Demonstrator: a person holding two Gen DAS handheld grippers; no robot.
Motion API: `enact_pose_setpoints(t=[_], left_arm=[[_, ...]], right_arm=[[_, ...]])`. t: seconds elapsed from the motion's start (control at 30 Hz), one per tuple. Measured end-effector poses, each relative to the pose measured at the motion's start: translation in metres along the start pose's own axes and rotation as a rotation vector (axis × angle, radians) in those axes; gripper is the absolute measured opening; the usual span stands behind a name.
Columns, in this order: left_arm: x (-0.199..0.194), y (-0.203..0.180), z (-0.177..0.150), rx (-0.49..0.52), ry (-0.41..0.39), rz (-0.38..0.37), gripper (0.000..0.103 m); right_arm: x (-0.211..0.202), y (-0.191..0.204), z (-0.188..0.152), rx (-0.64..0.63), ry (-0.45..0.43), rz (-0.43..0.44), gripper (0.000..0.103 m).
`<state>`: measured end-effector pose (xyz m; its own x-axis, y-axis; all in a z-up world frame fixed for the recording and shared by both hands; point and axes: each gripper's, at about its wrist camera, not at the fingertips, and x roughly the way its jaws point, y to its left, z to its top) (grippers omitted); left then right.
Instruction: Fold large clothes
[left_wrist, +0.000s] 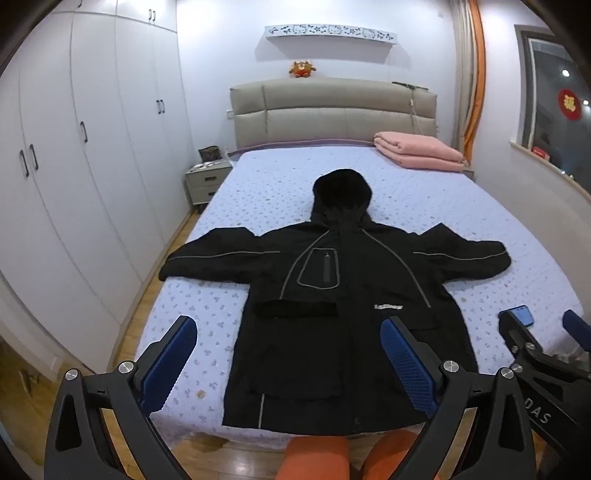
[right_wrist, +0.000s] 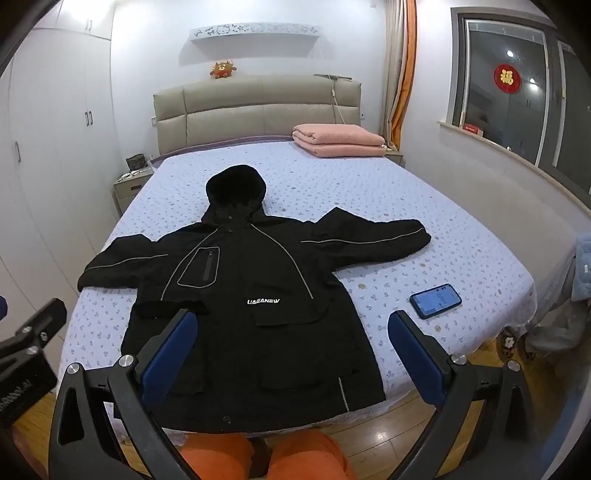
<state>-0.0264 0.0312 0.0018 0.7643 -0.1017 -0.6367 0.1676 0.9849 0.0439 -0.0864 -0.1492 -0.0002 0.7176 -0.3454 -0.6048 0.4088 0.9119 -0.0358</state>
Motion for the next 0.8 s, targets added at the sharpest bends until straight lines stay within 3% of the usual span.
enact_pose_setpoints(t=[0.33,0.8], left_arm=[[-0.024,-0.002,-0.001,0.041,-0.057,0.009,0.100],[-0.032,-0.001,-0.006,0.033,-0.053,0.004,0.100]], right_arm=[[-0.012,0.001,-0.001,0.000,-0.025,0.024,0.103],[-0.025,-0.002,0.000,0.018,-0.035,0.028,0.103]])
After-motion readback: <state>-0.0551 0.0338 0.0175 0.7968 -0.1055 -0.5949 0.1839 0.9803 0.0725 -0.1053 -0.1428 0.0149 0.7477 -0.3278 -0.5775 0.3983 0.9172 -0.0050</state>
